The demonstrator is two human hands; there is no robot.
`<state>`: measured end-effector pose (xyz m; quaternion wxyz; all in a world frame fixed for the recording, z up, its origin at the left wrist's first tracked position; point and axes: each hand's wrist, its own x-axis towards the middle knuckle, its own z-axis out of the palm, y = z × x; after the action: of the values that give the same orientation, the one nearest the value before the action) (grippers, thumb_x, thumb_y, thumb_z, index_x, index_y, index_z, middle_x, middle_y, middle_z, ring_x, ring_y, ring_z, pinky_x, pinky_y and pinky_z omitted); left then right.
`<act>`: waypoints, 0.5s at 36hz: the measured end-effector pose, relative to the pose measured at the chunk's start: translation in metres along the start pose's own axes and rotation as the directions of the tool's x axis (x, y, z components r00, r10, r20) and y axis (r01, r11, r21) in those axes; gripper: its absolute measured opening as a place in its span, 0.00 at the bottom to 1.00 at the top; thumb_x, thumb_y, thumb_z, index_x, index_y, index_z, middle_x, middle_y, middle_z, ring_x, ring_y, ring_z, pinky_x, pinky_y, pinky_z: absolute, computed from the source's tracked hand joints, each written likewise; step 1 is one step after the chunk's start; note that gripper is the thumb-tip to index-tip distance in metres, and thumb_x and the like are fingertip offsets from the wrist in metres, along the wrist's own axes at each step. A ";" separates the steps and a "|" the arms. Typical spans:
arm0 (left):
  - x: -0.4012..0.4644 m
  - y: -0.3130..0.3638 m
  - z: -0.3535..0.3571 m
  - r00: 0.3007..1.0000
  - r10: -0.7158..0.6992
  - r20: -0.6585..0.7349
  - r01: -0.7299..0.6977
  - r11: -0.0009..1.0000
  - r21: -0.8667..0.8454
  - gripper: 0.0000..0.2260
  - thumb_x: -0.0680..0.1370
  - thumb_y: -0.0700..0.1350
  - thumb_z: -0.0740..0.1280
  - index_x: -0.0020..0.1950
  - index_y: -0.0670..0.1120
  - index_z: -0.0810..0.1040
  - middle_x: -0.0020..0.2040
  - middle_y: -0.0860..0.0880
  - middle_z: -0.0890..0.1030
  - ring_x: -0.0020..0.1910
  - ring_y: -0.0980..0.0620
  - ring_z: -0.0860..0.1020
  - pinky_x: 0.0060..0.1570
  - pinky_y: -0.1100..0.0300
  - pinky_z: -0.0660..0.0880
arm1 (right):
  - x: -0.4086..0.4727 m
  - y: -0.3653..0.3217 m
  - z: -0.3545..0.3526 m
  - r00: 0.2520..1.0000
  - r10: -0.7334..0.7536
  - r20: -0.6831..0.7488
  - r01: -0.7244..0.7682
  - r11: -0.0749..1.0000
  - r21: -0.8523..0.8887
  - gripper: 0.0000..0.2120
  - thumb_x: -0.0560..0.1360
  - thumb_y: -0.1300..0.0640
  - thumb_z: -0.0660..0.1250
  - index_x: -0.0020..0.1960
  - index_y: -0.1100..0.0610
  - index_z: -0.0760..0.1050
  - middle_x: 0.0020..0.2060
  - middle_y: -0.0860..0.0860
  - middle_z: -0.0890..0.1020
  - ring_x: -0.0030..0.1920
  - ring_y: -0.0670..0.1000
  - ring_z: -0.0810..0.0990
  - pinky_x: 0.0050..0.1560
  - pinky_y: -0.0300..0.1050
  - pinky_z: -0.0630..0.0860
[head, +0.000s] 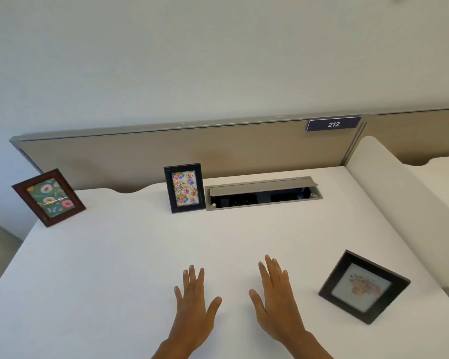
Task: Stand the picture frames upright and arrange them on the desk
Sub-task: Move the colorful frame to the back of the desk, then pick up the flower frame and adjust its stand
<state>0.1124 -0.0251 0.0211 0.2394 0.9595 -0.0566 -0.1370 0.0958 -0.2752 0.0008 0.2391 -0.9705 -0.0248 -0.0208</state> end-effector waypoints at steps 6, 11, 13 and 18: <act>-0.031 0.022 0.032 0.996 0.013 0.092 -0.016 0.999 0.028 0.50 0.68 0.78 0.31 0.84 0.52 0.36 0.82 0.51 0.28 0.80 0.50 0.27 0.77 0.46 0.31 | -0.063 0.034 -0.005 0.994 0.094 0.051 -0.094 0.996 -0.007 0.36 0.86 0.39 0.52 0.88 0.52 0.48 0.88 0.45 0.39 0.87 0.47 0.34 0.85 0.51 0.34; -0.043 0.038 0.060 0.978 -0.048 0.205 0.031 0.996 0.083 0.53 0.66 0.79 0.34 0.84 0.50 0.38 0.82 0.48 0.30 0.81 0.50 0.30 0.80 0.39 0.39 | -0.102 0.063 -0.010 0.982 0.183 0.043 -0.184 0.983 0.011 0.36 0.85 0.38 0.53 0.88 0.52 0.50 0.88 0.43 0.40 0.87 0.47 0.36 0.86 0.51 0.35; -0.046 0.047 0.068 0.968 -0.069 0.242 0.046 0.994 0.099 0.50 0.67 0.74 0.37 0.84 0.50 0.37 0.83 0.47 0.31 0.83 0.48 0.32 0.80 0.38 0.39 | -0.114 0.075 -0.013 0.972 0.226 0.058 -0.225 0.974 -0.013 0.37 0.84 0.37 0.50 0.88 0.51 0.48 0.87 0.43 0.38 0.86 0.46 0.34 0.86 0.51 0.34; -0.048 0.065 0.084 0.952 -0.078 0.296 0.046 0.992 0.115 0.52 0.64 0.74 0.38 0.84 0.50 0.38 0.84 0.46 0.33 0.84 0.46 0.34 0.80 0.37 0.40 | -0.138 0.099 -0.026 0.947 0.313 0.074 -0.312 0.950 -0.033 0.39 0.82 0.33 0.44 0.88 0.49 0.43 0.84 0.40 0.32 0.83 0.43 0.27 0.83 0.50 0.30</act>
<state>0.0389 -0.1114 -0.0075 0.1718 0.9404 -0.0693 -0.2850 -0.0371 -0.3798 -0.0294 0.2279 -0.9647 0.1202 0.0550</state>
